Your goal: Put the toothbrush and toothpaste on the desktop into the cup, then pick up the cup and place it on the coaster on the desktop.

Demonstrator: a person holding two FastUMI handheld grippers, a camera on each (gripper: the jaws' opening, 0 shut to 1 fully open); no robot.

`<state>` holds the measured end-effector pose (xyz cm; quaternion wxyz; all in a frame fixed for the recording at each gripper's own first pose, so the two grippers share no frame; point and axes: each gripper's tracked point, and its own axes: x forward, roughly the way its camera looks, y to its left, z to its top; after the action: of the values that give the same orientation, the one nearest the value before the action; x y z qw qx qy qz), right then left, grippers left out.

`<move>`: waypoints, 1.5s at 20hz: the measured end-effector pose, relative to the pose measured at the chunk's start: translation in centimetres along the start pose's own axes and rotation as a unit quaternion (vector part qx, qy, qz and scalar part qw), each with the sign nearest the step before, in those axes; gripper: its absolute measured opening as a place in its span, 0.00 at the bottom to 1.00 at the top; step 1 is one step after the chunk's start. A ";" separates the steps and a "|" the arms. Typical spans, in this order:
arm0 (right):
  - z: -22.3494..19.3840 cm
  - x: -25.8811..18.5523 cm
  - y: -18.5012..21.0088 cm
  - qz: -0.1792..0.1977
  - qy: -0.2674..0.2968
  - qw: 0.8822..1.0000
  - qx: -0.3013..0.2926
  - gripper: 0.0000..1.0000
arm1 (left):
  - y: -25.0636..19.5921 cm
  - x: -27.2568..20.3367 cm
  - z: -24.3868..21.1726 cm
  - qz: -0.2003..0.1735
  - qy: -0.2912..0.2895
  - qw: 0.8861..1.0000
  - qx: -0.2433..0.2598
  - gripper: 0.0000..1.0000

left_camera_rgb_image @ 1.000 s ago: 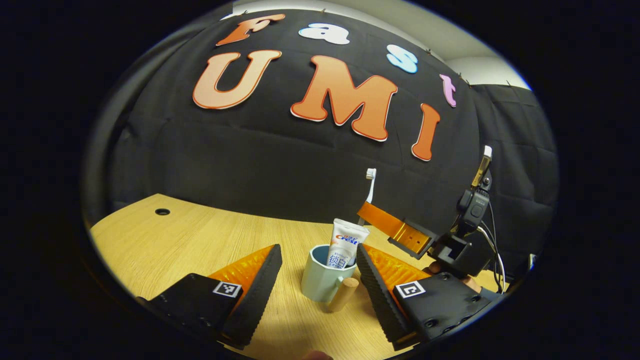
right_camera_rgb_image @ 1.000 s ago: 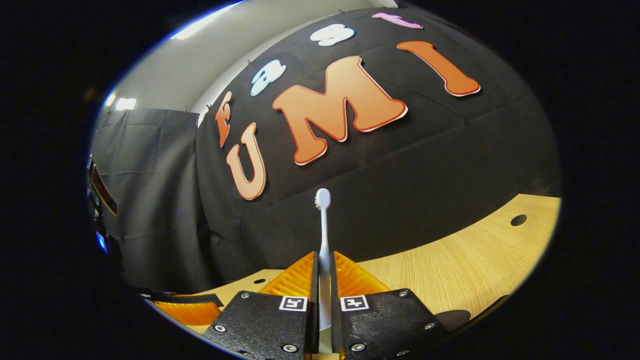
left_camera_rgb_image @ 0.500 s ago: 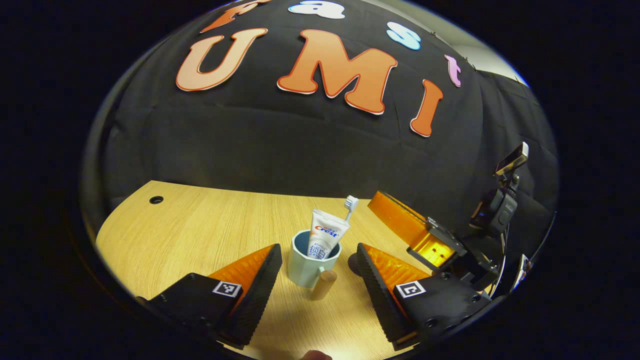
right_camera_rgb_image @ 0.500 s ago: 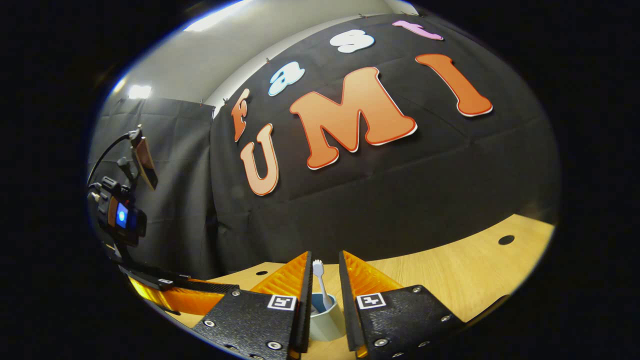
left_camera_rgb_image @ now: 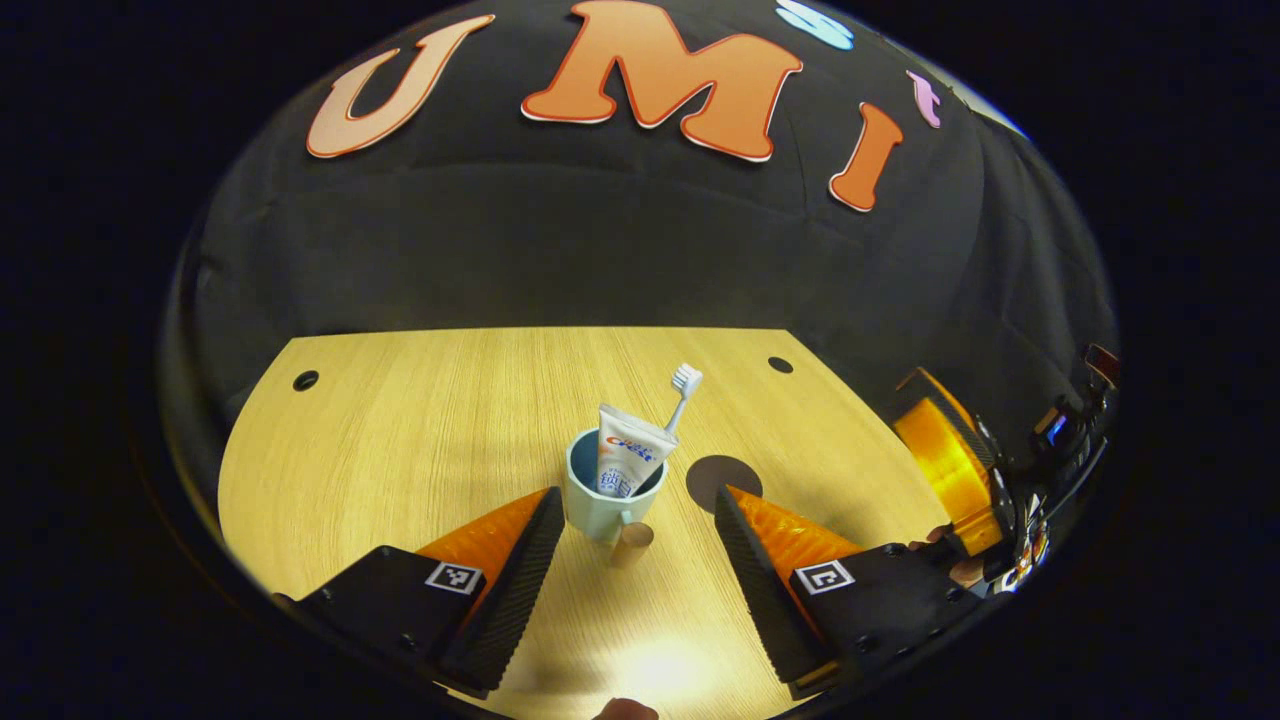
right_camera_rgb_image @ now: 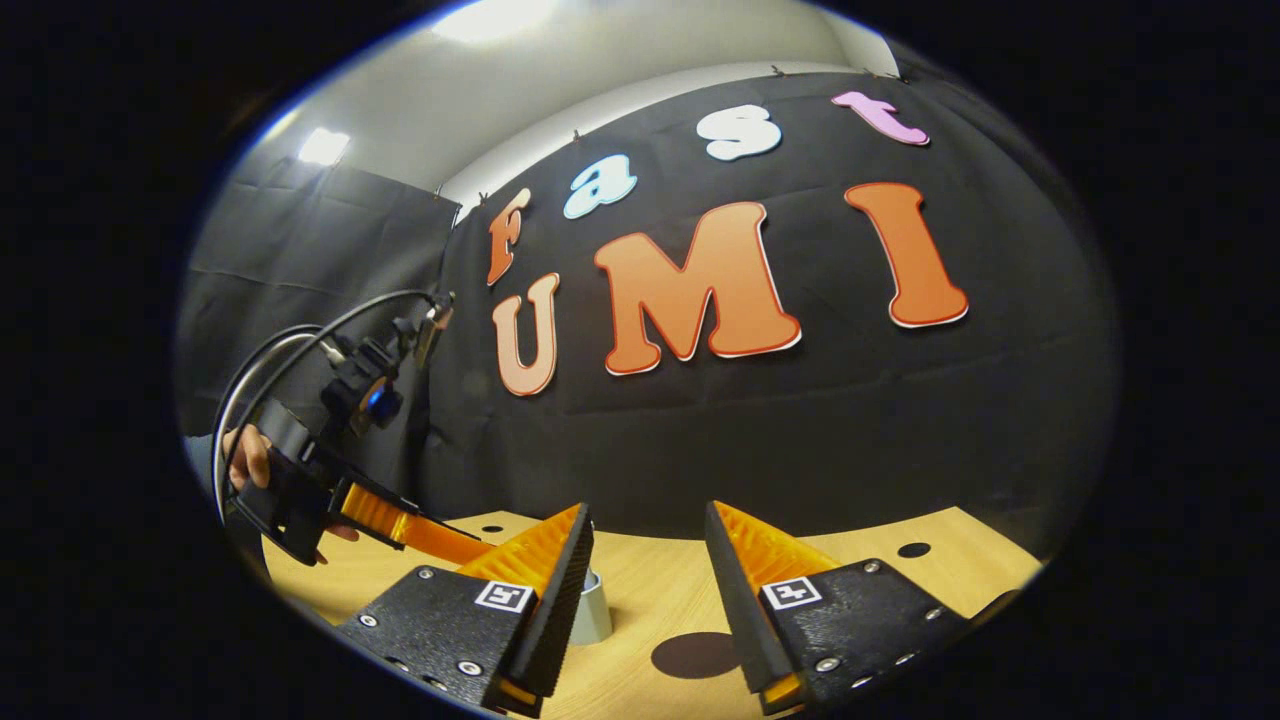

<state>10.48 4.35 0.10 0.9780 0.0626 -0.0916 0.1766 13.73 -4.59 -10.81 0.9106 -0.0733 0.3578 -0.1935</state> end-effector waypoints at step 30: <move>3.5 -12.0 -6.4 -0.064 0.003 0.997 -0.048 0.96 | 1.4 11.4 -4.3 0.114 0.273 0.954 0.044 0.84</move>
<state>1.16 -6.18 0.47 0.9895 0.0207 -0.0925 0.1091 18.84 -7.90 -21.42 0.7966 0.0635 0.5898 -0.1162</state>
